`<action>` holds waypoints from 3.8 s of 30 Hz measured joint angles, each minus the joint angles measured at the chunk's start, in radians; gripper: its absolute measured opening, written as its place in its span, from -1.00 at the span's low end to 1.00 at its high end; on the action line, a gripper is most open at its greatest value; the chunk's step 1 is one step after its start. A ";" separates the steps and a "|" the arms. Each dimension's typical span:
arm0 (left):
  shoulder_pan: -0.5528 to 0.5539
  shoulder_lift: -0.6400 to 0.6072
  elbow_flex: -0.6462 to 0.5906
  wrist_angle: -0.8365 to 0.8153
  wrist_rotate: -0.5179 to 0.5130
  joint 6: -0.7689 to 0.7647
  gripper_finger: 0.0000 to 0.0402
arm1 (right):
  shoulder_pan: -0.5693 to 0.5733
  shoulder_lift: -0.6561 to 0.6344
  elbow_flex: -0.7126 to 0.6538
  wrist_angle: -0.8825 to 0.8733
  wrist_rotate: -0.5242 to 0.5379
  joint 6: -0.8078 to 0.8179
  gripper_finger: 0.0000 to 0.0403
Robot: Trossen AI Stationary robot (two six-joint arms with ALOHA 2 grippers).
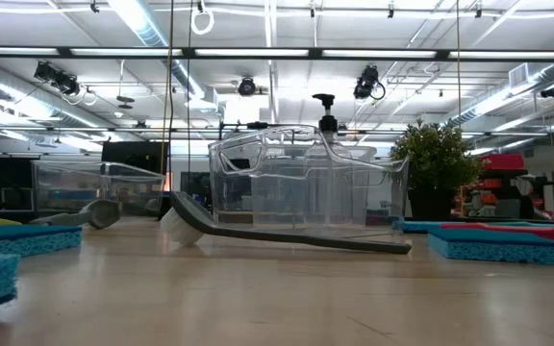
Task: Pick & Place Kitchen Sink Supplies
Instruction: Put the dishwashing liquid dispenser into the right transparent bin
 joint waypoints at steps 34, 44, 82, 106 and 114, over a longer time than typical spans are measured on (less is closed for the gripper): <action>-0.452 -0.026 -0.217 0.038 -0.155 -0.191 0.21 | 0.000 0.109 0.000 0.135 -0.052 0.072 -0.97; -0.516 -0.121 -0.366 0.188 -0.211 -0.256 0.21 | 0.000 0.109 0.000 0.138 -0.052 0.094 -0.97; -0.598 -0.158 -0.534 0.604 -0.453 -0.211 0.21 | 0.000 0.108 0.000 0.185 -0.048 0.094 -0.97; -0.596 -0.090 -0.533 0.638 -0.432 -0.220 -0.01 | 0.000 0.108 0.000 0.187 -0.044 0.093 -0.97; -0.596 -0.090 -0.533 0.635 -0.435 -0.221 -0.30 | 0.000 0.108 0.000 0.187 -0.043 0.093 -0.97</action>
